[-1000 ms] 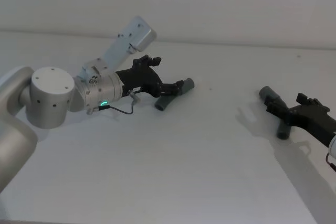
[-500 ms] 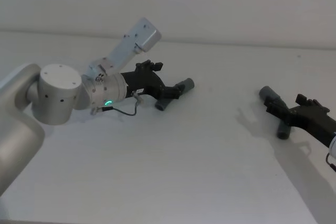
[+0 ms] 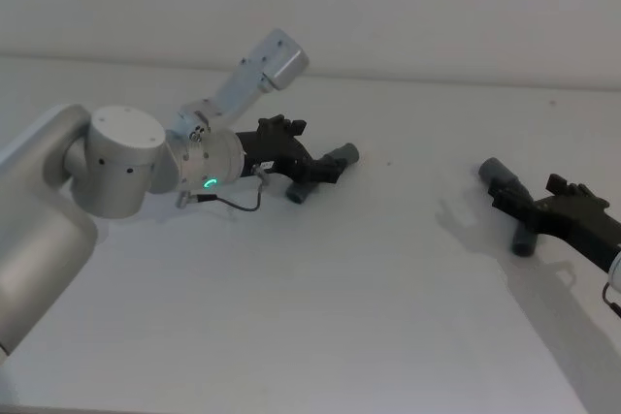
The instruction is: Use both hands to pick up one end of the pipe from the table, align the ends, and insert them.
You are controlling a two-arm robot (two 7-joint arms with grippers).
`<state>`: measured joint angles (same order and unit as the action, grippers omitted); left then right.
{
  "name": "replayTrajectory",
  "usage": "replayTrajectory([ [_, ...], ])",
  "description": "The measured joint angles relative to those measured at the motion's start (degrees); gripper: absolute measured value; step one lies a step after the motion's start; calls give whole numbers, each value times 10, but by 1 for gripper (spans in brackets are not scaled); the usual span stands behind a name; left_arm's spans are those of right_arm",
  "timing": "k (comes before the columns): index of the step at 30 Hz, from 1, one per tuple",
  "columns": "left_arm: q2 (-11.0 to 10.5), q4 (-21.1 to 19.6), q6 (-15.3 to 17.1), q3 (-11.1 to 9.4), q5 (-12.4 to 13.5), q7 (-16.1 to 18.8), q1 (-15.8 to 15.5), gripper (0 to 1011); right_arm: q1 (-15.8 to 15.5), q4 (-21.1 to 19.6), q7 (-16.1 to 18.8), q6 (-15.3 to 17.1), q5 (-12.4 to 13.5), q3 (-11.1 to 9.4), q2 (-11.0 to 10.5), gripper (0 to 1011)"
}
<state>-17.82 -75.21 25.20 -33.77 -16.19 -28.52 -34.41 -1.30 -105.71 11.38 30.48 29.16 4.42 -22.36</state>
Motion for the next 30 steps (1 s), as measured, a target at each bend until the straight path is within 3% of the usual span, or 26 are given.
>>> replayTrajectory([
  [13,11,20,29,-10,-9,-8,-21,1000,0,0,0,1,1,0,0,1000],
  [30,21,42,41,-26,-15,-17,-40,1000,0,0,0,1,1,0,0,1000],
])
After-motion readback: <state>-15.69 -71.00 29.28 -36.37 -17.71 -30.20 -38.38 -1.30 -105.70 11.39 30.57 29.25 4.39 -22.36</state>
